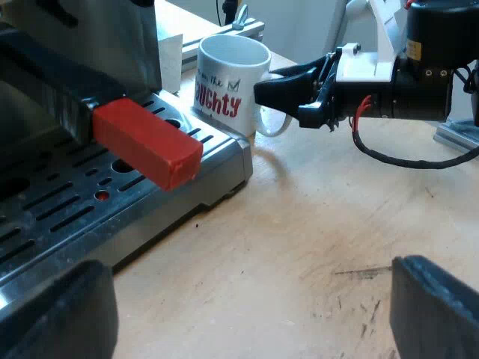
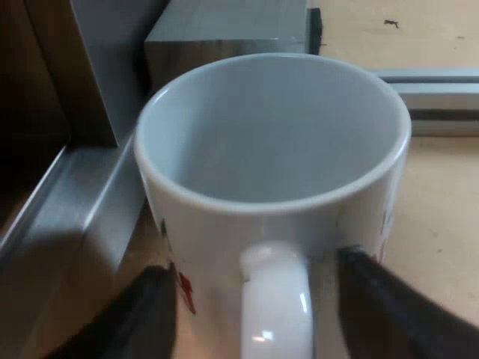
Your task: Remove mug from coffee machine
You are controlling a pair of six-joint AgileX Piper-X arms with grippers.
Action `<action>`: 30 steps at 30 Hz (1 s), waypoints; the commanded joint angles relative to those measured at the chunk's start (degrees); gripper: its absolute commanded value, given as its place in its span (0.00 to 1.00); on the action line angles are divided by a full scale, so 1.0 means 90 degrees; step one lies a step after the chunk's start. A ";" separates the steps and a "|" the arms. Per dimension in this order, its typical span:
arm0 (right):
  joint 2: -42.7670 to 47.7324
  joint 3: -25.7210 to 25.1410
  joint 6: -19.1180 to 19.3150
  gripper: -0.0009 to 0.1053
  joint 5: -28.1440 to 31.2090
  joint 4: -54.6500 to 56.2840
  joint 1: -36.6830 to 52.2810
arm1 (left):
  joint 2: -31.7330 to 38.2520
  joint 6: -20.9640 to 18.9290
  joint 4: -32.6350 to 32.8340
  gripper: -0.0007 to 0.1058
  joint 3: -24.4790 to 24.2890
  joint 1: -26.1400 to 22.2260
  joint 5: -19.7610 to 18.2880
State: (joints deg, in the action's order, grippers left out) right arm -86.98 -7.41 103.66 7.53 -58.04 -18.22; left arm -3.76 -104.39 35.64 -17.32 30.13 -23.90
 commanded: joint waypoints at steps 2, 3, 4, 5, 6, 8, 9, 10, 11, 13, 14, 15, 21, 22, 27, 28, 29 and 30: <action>0.0145 -0.0039 -0.0146 0.63 0.0035 -0.0014 -0.0010 | -0.0003 -0.0015 -0.0104 0.72 -0.0014 0.0040 -0.0036; 0.0187 -0.0039 -0.0147 0.63 0.0043 0.0050 -0.0017 | -0.0003 -0.0015 -0.0104 0.72 -0.0014 0.0040 -0.0036; 0.0270 -0.0026 -0.0162 0.63 0.0040 0.0169 -0.0024 | -0.0003 -0.0015 -0.0104 0.72 -0.0014 0.0040 -0.0036; 0.0436 -0.0003 -0.0162 0.63 0.0068 0.0383 -0.0081 | -0.0003 -0.0015 -0.0104 0.72 -0.0014 0.0040 -0.0036; 0.0464 0.0000 -0.0162 0.63 0.0100 0.0419 -0.0086 | -0.0003 -0.0015 -0.0104 0.72 -0.0014 0.0040 -0.0036; 0.0854 0.0018 -0.0162 0.63 0.0235 0.0972 -0.0173 | -0.0003 -0.0015 -0.0104 0.72 -0.0014 0.0040 -0.0036; 0.1009 0.0018 -0.0162 0.63 0.0267 0.1209 -0.0200 | -0.0003 -0.0015 -0.0104 0.72 -0.0014 0.0040 -0.0036; 0.1220 0.0018 -0.0162 0.63 0.0362 0.1488 -0.0240 | -0.0003 -0.0015 -0.0104 0.72 -0.0026 0.0040 -0.0036; 0.1504 0.0018 -0.0196 0.63 0.0470 0.1846 -0.0276 | -0.0003 -0.0015 -0.0104 0.72 -0.0029 0.0040 -0.0036; 0.1798 0.0018 -0.0224 0.63 0.0540 0.2188 -0.0307 | -0.0003 -0.0015 -0.0104 0.72 -0.0029 0.0040 -0.0036; 0.1957 0.0018 -0.0224 0.63 0.0542 0.2413 -0.0313 | -0.0003 -0.0015 -0.0104 0.72 -0.0029 0.0040 -0.0036; 0.2388 0.0018 -0.0236 0.63 0.0542 0.2825 -0.0310 | -0.0003 -0.0015 -0.0104 0.72 -0.0029 0.0040 -0.0036; 0.4139 -0.0032 -0.0290 0.63 0.0577 0.4989 -0.0310 | -0.0003 -0.0039 -0.0104 0.72 -0.0029 0.0040 -0.0036; 0.4435 -0.0093 -0.0375 0.63 0.0577 0.5603 -0.0310 | -0.0003 -0.0039 -0.0104 0.72 -0.0029 0.0040 -0.0036; 0.5588 -0.0616 -0.0617 0.63 0.0561 0.8027 -0.0310 | -0.0003 -0.0414 -0.0104 0.72 -0.0051 0.0040 -0.0036; 0.5805 -0.0789 -0.0644 0.63 0.0561 0.8598 -0.0310 | -0.0003 -0.0420 -0.0091 0.72 -0.0084 0.0040 -0.0036; 0.5966 -0.0945 -0.0643 0.63 0.0561 0.9032 -0.0310 | -0.0003 -0.0419 -0.0056 0.72 -0.0147 0.0040 -0.0036; 0.6050 -0.1075 -0.0643 0.63 0.0561 0.9280 -0.0310 | -0.0003 -0.0419 -0.0022 0.72 -0.0190 0.0040 -0.0036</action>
State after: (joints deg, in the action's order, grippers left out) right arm -33.01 -16.17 97.69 12.73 8.98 -20.84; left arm -3.76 -107.42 36.14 -18.34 30.13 -23.90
